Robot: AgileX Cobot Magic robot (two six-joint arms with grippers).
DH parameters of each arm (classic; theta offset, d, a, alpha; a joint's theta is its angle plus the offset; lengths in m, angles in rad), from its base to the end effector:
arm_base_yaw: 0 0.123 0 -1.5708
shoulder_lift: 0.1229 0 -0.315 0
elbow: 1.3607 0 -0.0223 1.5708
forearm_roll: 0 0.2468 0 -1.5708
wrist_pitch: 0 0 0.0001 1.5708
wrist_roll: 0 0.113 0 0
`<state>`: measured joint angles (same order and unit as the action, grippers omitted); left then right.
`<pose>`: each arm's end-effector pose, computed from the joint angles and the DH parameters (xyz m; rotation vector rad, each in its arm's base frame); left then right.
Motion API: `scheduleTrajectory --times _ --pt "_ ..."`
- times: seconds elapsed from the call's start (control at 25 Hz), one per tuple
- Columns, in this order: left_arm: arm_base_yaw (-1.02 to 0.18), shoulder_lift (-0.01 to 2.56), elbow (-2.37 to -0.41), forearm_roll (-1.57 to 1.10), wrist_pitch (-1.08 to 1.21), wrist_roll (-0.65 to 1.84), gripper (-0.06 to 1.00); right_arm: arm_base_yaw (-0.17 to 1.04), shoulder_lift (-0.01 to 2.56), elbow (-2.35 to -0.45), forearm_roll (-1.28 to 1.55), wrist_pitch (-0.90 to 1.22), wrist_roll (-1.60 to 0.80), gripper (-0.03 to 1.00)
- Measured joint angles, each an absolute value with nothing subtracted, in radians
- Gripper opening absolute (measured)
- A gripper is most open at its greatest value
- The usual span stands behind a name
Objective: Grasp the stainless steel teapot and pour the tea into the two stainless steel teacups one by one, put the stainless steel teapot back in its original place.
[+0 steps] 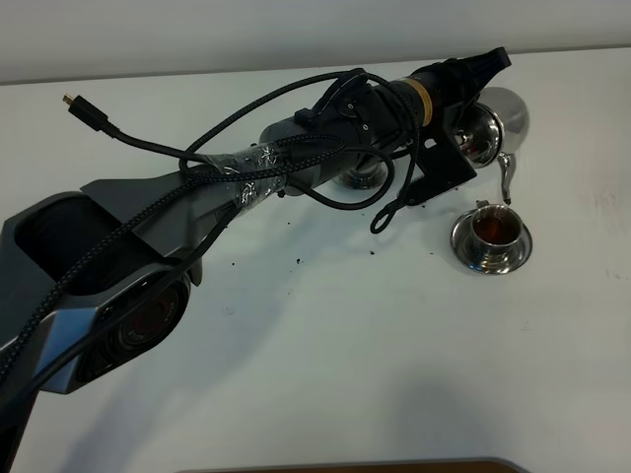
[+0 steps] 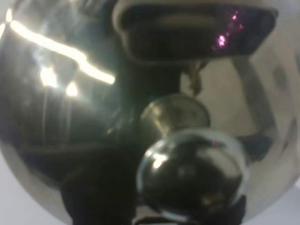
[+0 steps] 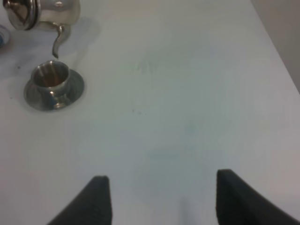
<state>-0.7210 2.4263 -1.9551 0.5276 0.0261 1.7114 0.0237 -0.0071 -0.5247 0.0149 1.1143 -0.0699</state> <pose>0.4534 -0.3964 0.1823 2.1083 0.2013 0.9693 -0.0255 0.0009 0.2670 -0.0981 2.0637 -0.0106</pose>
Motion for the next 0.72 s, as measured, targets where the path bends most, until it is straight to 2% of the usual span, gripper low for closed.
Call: scheduleTrajectory --times 0.4,0.72 --pt "-0.721 2.414 -1.955 0.528 0.112 1.51 0.25 0.024 -0.007 -0.525 0.015 1.114 -0.069 0.49" --pt "-0.722 2.286 -1.954 0.408 0.369 1.338 0.25 0.024 -0.007 -0.525 0.015 1.114 -0.07 0.49"
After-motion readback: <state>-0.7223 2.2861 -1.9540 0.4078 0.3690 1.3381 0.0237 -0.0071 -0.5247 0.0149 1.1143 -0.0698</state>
